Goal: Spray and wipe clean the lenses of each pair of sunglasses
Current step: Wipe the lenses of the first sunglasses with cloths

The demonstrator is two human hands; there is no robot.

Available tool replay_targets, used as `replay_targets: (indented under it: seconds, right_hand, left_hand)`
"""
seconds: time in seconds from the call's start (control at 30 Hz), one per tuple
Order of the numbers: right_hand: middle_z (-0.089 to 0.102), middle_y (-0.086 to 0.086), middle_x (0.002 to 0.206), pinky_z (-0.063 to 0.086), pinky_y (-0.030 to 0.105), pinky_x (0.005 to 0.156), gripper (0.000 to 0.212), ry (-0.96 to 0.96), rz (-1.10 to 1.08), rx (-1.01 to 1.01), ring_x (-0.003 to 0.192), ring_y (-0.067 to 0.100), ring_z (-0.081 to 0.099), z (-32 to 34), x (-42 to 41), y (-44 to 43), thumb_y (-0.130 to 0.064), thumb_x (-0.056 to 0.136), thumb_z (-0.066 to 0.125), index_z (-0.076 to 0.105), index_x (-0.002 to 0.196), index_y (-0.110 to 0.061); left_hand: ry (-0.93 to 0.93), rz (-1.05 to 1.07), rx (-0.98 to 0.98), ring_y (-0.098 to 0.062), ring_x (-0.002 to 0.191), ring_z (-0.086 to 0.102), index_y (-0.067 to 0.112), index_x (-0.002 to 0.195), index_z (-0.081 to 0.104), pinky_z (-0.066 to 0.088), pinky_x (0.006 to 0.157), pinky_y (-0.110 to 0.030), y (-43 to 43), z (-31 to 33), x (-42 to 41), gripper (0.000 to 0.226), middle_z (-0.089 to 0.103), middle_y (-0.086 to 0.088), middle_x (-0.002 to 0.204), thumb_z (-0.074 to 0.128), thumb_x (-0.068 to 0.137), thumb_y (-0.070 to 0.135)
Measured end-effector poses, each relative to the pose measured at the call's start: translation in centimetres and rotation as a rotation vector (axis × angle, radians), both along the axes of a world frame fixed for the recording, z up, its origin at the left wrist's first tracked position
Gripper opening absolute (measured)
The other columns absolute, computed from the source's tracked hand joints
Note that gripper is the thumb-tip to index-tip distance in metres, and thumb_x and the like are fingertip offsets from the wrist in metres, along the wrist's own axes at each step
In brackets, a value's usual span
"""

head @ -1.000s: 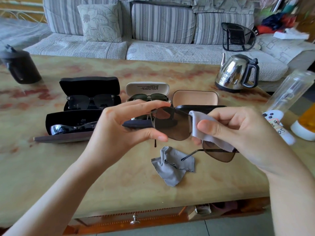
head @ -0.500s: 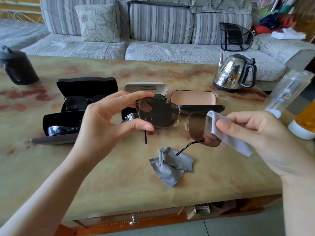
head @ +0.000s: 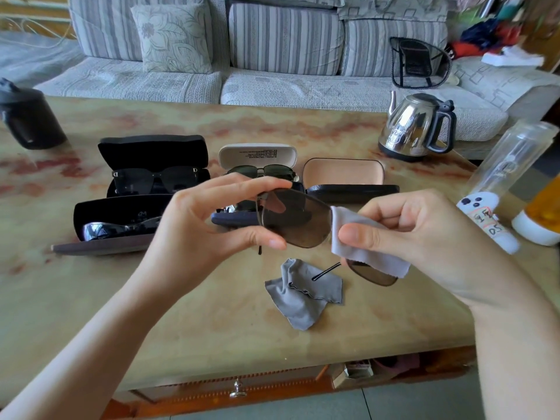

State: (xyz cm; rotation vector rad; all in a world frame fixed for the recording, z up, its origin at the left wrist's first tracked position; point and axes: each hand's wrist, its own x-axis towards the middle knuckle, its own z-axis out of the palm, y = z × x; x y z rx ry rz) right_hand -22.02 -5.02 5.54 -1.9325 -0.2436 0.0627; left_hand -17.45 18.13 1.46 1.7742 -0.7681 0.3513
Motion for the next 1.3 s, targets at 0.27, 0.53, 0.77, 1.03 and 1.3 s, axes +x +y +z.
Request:
replay_targets:
  seconds: [0.27, 0.53, 0.77, 1.03, 1.3]
  right_hand:
    - [0.075, 0.005, 0.072, 0.044, 0.009, 0.059, 0.032, 0.046, 0.036, -0.02, 0.064, 0.005, 0.064, -0.2, -0.4, -2.0, -0.05, 0.064, 0.08, 0.077, 0.071, -0.019]
    - [0.076, 0.009, 0.09, 0.051, 0.012, 0.074, 0.054, -0.012, 0.031, 0.027, 0.084, 0.011, 0.07, -0.7, -0.4, -3.7, -0.063, 0.058, 0.078, 0.078, 0.084, -0.017]
    - [0.067, -0.009, 0.063, 0.043, 0.006, 0.06, 0.018, -0.183, 0.006, -0.03, 0.061, -0.002, 0.058, 0.4, -0.4, -2.4, -0.035, 0.079, 0.073, 0.075, 0.072, -0.019]
    - [0.069, 0.011, 0.082, 0.047, 0.044, 0.081, 0.033, -0.279, 0.078, -0.272, 0.086, 0.033, 0.062, 0.2, 0.4, -0.2, -0.052, 0.083, 0.057, 0.072, 0.085, -0.022]
    - [0.072, -0.003, 0.08, 0.045, 0.036, 0.092, 0.024, -0.387, 0.07, -0.255, 0.074, 0.017, 0.061, 0.4, 0.7, 0.4, -0.038, 0.091, 0.057, 0.07, 0.075, -0.024]
  left_hand:
    - [-0.025, 0.006, 0.013, -0.019, 0.099, 0.064, 0.035, 0.11, 0.068, 0.046, 0.099, -0.032, 0.5, 0.3, 0.2, 0.049, 0.07, 0.003, 0.097, 0.078, 0.063, 0.046]
    - [0.046, 0.011, 0.025, -0.006, 0.107, 0.063, 0.043, 0.11, 0.067, 0.043, 0.102, -0.023, 1.1, 0.7, 0.1, 0.048, 0.071, 0.013, 0.105, 0.078, 0.064, 0.052]
    - [0.376, -0.14, 0.033, -0.012, 0.102, 0.067, 0.027, 0.09, 0.073, 0.046, 0.096, -0.024, 1.3, 4.5, 0.1, 0.065, 0.071, 0.007, 0.112, 0.062, 0.054, 0.079]
    - [0.424, -0.145, 0.274, 0.003, 0.069, 0.068, 0.026, 0.075, 0.078, 0.044, 0.067, -0.004, 0.0, 5.0, -2.6, 0.021, 0.074, 0.011, 0.073, 0.069, 0.073, 0.045]
    - [0.631, -0.303, 0.257, -0.01, 0.082, 0.071, 0.024, 0.075, 0.079, 0.052, 0.079, -0.015, 0.3, 4.5, -2.0, 0.027, 0.077, 0.0, 0.086, 0.068, 0.063, 0.045]
